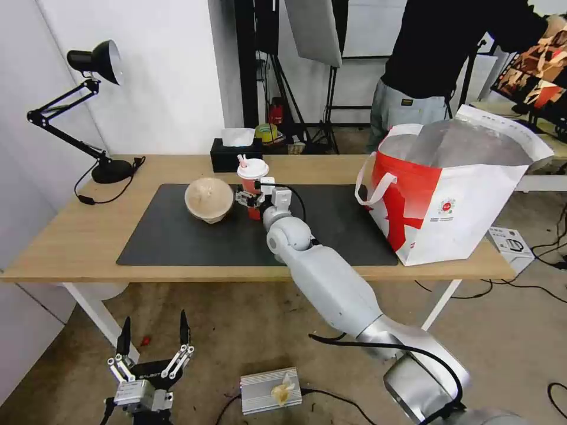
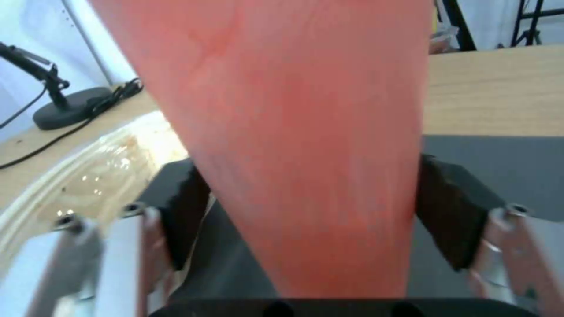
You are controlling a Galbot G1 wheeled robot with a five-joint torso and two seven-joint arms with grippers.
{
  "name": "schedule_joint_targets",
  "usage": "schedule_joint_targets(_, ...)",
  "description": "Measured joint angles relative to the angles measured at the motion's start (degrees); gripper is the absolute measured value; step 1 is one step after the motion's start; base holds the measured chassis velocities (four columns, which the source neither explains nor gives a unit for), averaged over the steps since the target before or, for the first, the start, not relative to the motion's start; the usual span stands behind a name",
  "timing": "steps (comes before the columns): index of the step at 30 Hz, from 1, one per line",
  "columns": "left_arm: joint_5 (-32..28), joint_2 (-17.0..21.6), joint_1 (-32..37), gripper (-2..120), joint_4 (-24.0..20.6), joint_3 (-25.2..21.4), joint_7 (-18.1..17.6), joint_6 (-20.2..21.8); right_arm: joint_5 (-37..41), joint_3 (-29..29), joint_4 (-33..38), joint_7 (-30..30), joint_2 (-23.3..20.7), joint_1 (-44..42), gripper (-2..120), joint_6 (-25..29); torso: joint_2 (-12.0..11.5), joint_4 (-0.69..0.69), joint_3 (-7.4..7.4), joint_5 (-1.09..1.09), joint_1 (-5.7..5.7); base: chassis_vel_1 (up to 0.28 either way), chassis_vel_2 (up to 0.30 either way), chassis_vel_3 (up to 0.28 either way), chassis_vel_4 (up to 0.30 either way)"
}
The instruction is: Pick up the trash from the table and place it into the takeout bag.
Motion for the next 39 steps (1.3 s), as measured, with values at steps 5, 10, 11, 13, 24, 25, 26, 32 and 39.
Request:
schedule_joint_targets(5, 0.03, 0.0, -0.03, 100, 0.17, 0.09, 0.0, -0.08, 0.0, -0.32, 0.69, -0.49, -0.07, -0.99, 54, 0.04, 0.0, 0.0, 0.0, 0.0, 0.0, 0.0, 0.0, 0.0, 0.0)
schedule_joint_targets(10, 0.05, 0.0, 0.01, 100, 0.18, 0.07, 0.0, -0.11, -0.04, -0.38, 1.49, -0.48, -0.12, -1.27, 36, 0.13, 0.0, 0.0, 0.0, 0.0, 0.0, 0.0, 0.0, 0.0, 0.0)
schedule_joint_targets(11, 0.05, 0.0, 0.02, 100, 0.18, 0.09, 0.0, -0.11, -0.04, -0.29, 2.08, -0.43, -0.16, -1.47, 31, 0.13, 0.0, 0.0, 0.0, 0.0, 0.0, 0.0, 0.0, 0.0, 0.0)
schedule_joint_targets(13, 0.06, 0.0, 0.01, 100, 0.18, 0.09, 0.0, -0.12, -0.04, -0.06, 2.79, -0.37, -0.22, -1.65, 26, 0.12, 0.0, 0.01, 0.0, 0.0, 0.0, 0.0, 0.0, 0.0, 0.0)
schedule_joint_targets(24, -0.33, 0.03, -0.06, 100, -1.16, -0.68, -0.02, -0.33, 4.26, 1.52, 19.86, 2.52, -8.05, -2.32, 2, -3.92, 0.0, -0.01, -0.01, 0.0, -0.01, 0.0, 0.0, 0.0, 0.0)
schedule_joint_targets(25, -0.33, 0.03, -0.09, 100, -1.16, -0.64, -0.02, -0.34, 4.72, 1.47, 20.89, 2.74, -8.75, -2.36, 2, -4.2, 0.0, -0.01, 0.0, 0.01, 0.0, 0.0, 0.0, 0.0, 0.0)
schedule_joint_targets(26, -0.33, 0.03, -0.09, 100, -1.16, -0.64, -0.02, -0.34, 4.72, 1.47, 20.89, 2.74, -8.75, -2.36, 2, -4.2, 0.0, -0.01, 0.0, 0.01, 0.0, 0.0, 0.0, 0.0, 0.0)
schedule_joint_targets(32, -0.33, 0.01, -0.38, 100, -0.53, -0.47, -0.04, -1.07, 8.61, 2.09, 28.26, 5.03, -14.55, -3.69, 2, -5.85, 0.0, 0.0, 0.0, 0.02, 0.0, 0.0, 0.0, 0.0, 0.0)
schedule_joint_targets(39, -0.34, 0.01, -0.6, 100, -0.98, -0.37, -0.06, -1.11, 10.87, 4.2, 34.26, 6.91, -19.36, -4.5, 2, -7.45, 0.0, -0.01, -0.01, 0.01, 0.0, 0.0, 0.0, 0.0, 0.0)
